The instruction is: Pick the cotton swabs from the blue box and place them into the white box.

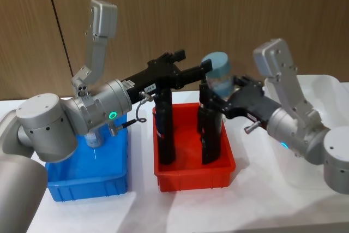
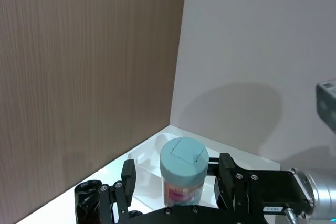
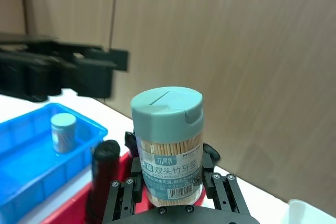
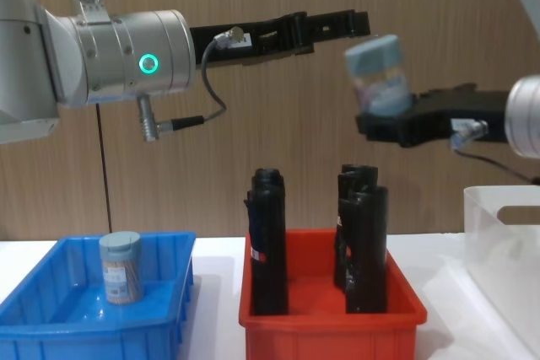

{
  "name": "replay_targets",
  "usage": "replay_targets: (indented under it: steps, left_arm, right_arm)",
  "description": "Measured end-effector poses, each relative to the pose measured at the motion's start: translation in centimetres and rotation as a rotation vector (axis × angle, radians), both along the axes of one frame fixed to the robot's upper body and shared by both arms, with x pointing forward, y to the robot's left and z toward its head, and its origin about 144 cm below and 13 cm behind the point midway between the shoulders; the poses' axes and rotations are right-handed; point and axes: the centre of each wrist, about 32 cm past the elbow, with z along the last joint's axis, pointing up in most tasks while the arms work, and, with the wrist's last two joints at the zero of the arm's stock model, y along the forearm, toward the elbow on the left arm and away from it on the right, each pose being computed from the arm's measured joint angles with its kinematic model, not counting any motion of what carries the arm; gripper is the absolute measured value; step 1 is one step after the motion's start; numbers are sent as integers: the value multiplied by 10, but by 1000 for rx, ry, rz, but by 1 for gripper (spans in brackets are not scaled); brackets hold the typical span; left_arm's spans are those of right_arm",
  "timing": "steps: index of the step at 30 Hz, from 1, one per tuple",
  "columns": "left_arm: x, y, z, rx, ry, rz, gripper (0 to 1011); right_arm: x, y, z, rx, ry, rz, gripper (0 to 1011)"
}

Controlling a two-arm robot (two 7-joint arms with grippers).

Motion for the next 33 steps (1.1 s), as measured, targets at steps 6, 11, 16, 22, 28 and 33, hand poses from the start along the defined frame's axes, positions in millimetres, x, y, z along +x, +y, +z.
replay_targets:
  steps: [6, 11, 16, 22, 28, 33]
  left_arm:
    - [0, 0, 0, 0, 0, 0, 1000]
    - [0, 0, 0, 0, 0, 0, 999]
    - [0, 0, 0, 0, 0, 0, 1000]
    - [0, 0, 0, 0, 0, 0, 1000]
    - [0, 0, 0, 0, 0, 0, 999]
    - [0, 0, 0, 0, 0, 0, 1000]
  right_arm:
    - [2, -15, -8, 8, 25, -59, 636]
    - [4, -28, -12, 12, 38, -109, 636]
    - [7, -46, -17, 13, 54, -178, 636]
    - [10, -64, -20, 11, 75, -254, 636]
    - [14, -79, -25, 4, 103, -315, 636]
    - [17, -91, -29, 1, 134, -361, 636]
